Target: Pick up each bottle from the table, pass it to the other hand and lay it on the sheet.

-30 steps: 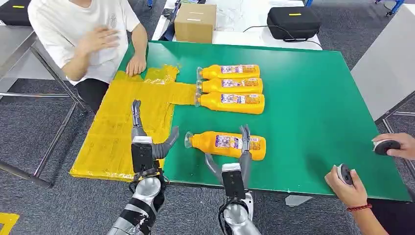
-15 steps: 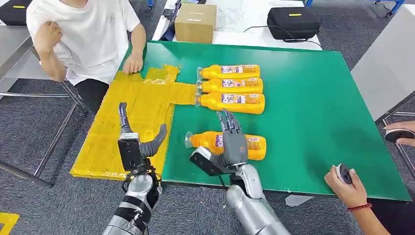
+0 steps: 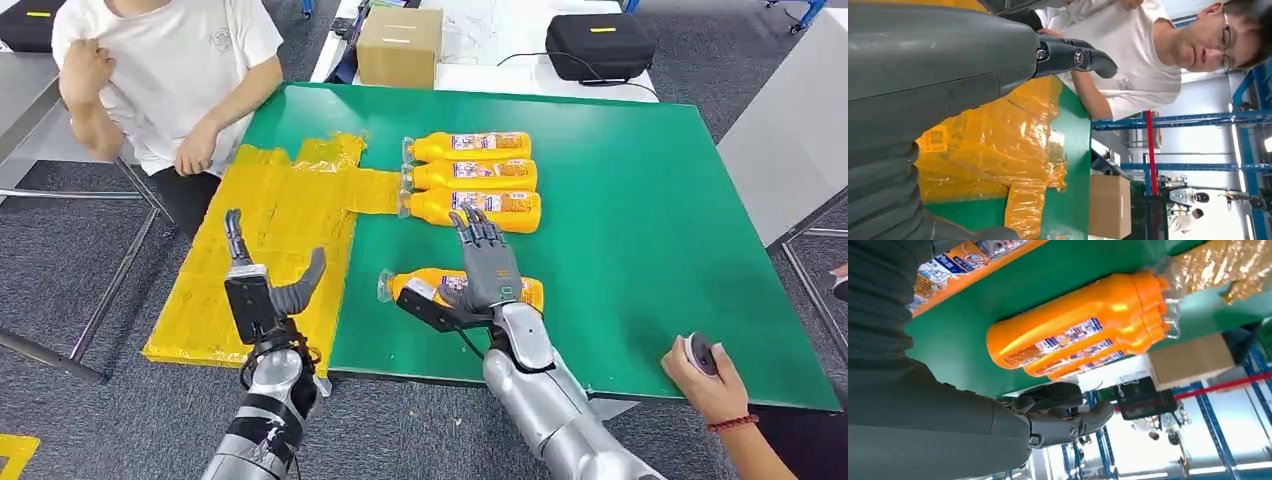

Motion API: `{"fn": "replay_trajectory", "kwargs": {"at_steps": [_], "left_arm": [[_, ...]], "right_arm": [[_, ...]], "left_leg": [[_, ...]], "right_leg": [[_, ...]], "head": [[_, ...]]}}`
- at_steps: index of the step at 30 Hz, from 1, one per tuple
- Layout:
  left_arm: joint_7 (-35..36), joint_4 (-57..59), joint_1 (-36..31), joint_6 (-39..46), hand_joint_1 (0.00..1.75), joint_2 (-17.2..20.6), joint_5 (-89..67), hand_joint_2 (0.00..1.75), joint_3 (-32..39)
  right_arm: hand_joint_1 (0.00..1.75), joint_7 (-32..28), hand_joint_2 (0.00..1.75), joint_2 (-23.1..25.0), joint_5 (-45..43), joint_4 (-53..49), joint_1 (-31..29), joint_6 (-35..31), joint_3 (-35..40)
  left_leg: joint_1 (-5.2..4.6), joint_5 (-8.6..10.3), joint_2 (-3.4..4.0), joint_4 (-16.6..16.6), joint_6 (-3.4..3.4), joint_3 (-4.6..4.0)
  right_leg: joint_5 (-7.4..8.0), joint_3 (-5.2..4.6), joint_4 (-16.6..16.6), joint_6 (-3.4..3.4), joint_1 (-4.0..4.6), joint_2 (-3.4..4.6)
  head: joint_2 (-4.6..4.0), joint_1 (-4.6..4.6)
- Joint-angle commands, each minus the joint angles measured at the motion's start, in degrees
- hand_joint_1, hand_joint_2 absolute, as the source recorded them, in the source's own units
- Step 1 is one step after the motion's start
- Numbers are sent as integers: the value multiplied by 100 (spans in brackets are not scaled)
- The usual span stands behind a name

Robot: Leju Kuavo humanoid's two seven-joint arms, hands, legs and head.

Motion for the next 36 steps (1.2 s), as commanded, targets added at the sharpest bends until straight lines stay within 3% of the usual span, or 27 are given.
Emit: {"fn": "replay_trajectory", "kwargs": {"at_steps": [1, 9, 12, 14, 26, 36], "left_arm": [[13, 323, -248, -12, 0, -4, 29, 175, 487], [13, 445, -288, -30, 0, 57, 79, 175, 519], [13, 598, -396, -9, 0, 108, 78, 175, 596], [13, 612, -409, -9, 0, 98, -62, 175, 773], [13, 632, -376, -9, 0, 137, -128, 175, 778], [13, 831, -442, -9, 0, 148, -249, 175, 786]], "right_arm": [[0, 294, 175, -371, 163, -23, -98, 529, 637], [0, 426, 175, -603, 9, -419, 222, 728, 602], [0, 430, 175, -802, -262, -519, 390, 1107, 617], [0, 698, 175, -908, -10, -655, 452, 1074, 786], [0, 948, 175, -1082, 139, -887, 522, 1088, 759], [0, 1334, 175, -995, 411, -179, 231, 1146, 580]], "left_leg": [[2, -4, -2, -3, -4, 14], [4, -6, -13, -6, -5, 23], [6, -13, -16, -4, -6, 38], [3, -6, -14, -3, -4, 21], [0, -7, -2, -3, -4, 16], [0, -7, 1, -3, -6, 19]], "right_leg": [[-5, 14, -2, -5, 2, -3], [-10, 27, -8, -7, 4, -14], [-17, 44, -9, -9, 6, -17], [-10, 26, -6, -6, 3, -16], [-7, 16, -2, -5, 0, -4], [-7, 19, -2, -8, 1, -1]], "head": [[0, -2], [0, 0], [0, -2], [0, 0], [0, 0], [0, 0]]}}
